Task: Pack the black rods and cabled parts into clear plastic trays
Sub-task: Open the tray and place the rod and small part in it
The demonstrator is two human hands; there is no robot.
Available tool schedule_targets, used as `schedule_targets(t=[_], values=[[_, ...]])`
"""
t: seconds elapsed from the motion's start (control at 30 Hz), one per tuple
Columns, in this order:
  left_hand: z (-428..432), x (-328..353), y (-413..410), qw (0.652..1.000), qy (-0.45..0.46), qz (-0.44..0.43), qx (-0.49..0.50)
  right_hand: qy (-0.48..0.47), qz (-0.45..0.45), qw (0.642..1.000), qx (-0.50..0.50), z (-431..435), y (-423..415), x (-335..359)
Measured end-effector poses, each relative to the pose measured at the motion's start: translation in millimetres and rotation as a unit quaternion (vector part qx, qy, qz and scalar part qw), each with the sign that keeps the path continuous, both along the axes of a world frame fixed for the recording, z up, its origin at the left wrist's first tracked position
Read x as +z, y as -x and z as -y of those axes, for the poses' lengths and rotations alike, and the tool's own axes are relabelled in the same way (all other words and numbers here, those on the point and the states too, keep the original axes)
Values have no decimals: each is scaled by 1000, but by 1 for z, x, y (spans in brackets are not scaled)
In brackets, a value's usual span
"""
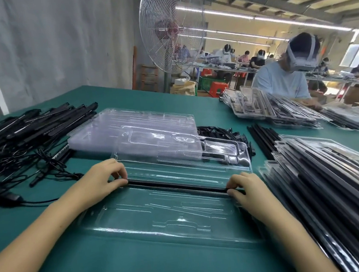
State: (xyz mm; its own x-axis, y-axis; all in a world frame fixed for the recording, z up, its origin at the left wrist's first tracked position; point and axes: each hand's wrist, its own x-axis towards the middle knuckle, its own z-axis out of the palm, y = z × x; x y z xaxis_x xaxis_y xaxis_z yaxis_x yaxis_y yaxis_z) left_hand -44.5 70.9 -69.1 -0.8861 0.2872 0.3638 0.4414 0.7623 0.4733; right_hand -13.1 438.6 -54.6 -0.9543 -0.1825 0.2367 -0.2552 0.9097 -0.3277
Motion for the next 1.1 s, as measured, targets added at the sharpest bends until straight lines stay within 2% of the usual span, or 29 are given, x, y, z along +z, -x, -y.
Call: schedule_targets(t=[0.17,0.33,0.47,0.9,1.1], values=[[-1,1,-2,1000,14,19,-12,10,36,999,21,5,-2,5],[-4,4,-3,998,56,22,-9,76,68,995,23,5,-5,7],[0,9,-7,997,30,70,-34,124,75,989,11,6,-6,7],[7,11,-6,993,31,110,-28,60,78,995,10,5,-4,7],[8,9,-5,996,27,83,-15,37,52,998,-10,5,-3,1]])
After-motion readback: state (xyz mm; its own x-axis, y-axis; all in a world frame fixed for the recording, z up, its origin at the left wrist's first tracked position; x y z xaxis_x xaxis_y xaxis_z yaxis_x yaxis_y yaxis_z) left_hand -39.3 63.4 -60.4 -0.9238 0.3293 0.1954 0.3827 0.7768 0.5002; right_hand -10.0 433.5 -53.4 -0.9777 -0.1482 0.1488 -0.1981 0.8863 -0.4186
